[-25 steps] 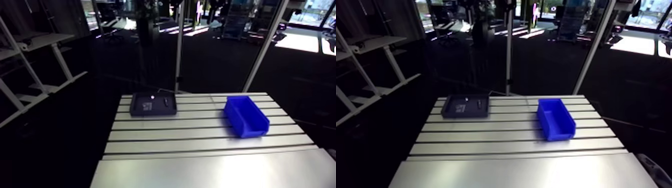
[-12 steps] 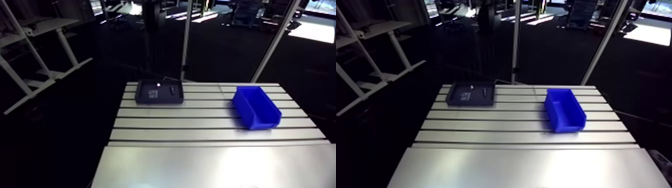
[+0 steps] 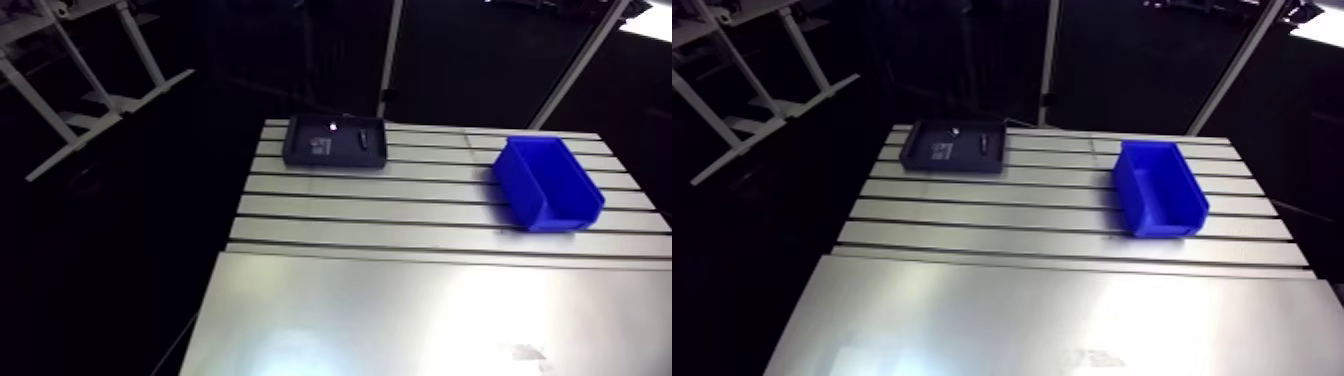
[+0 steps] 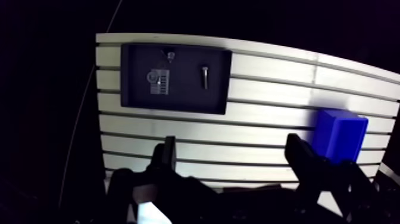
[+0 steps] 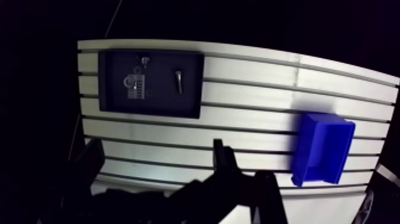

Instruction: Pick up the M10 bolt from the tray and put it into the blue bin.

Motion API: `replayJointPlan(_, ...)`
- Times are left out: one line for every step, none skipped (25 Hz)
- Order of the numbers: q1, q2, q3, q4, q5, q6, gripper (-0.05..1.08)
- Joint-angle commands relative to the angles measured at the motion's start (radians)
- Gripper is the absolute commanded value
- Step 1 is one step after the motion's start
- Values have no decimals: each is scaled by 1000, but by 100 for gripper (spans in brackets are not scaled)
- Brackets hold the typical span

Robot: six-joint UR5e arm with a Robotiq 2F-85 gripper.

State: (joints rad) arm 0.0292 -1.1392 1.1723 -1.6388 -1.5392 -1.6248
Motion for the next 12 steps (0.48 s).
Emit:
replayJointPlan(24,73,11,-75,-2,6,0)
replayJointPlan(24,83,17,-88,-2,6,0)
replayJointPlan(26,94,23,-102,-2,6,0)
replayJointPlan(26,103,26,-111,-2,6,0)
replayJointPlan(26,112,29,-118,-2,7,0)
replayJointPlan(26,122,33,-125,-2,10,0)
replayJointPlan(26,131,39,-135,-2,10,0)
replayJointPlan(26,135,43,-148,-2,10,0)
replayJointPlan(26,137,54,-161,-3,10,0)
replayJointPlan(28,137,65,-169,-2,10,0)
replayJointPlan(28,138,71,-172,-2,10,0)
replayJointPlan(26,140,77,-172,-2,10,0)
